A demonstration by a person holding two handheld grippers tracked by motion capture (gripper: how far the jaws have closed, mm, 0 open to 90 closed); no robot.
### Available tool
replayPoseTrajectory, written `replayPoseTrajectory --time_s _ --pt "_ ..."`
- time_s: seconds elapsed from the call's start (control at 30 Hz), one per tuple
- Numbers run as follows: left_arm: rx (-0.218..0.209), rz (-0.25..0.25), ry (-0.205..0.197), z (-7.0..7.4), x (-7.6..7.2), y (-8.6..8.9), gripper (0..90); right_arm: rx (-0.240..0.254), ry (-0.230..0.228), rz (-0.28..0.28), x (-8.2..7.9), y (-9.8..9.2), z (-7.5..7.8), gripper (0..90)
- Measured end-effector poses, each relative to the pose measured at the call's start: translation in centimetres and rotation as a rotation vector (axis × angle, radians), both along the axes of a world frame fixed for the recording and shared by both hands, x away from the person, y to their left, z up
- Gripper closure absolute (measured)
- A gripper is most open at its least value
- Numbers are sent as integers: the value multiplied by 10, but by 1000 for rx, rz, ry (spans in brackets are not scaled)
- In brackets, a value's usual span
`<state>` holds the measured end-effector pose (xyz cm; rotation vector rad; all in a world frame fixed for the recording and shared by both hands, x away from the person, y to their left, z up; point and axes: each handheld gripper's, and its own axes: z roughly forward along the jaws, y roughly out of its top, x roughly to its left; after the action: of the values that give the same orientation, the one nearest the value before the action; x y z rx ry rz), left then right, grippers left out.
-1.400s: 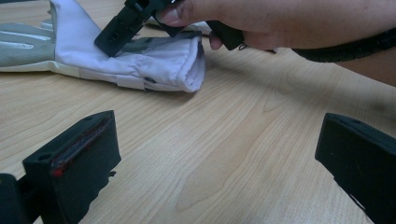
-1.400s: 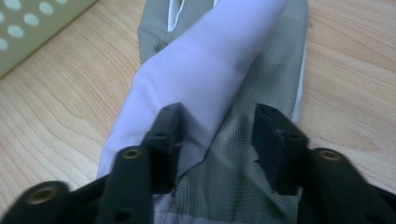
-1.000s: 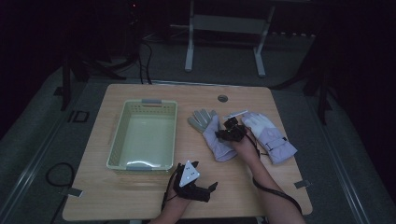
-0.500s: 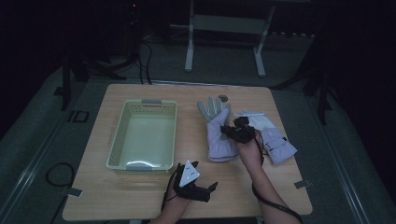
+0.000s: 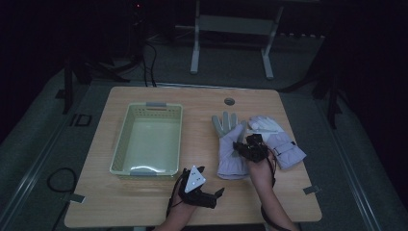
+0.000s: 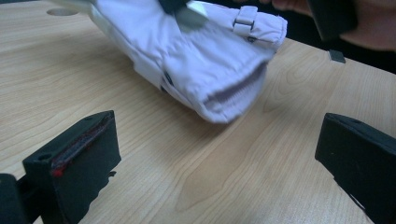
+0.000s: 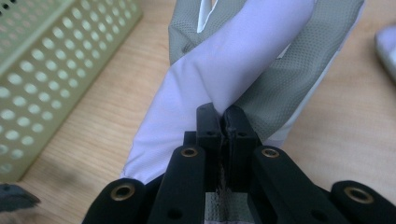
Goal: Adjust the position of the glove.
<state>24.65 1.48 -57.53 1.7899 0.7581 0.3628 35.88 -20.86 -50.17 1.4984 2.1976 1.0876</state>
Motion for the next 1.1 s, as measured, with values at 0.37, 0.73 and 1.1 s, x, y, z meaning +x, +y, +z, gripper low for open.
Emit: replayPoseTrajectory --time_s 0.37,0.73,1.1 --pt "-4 -1 1 0 0 0 0 -23 50 -23 6 5 -27 860" --pt "-8 -3 4 0 1 1 0 5 21 -27 4 2 -24 698" --pt "-8 -3 6 0 1 0 0 -31 -50 45 21 -48 10 576"
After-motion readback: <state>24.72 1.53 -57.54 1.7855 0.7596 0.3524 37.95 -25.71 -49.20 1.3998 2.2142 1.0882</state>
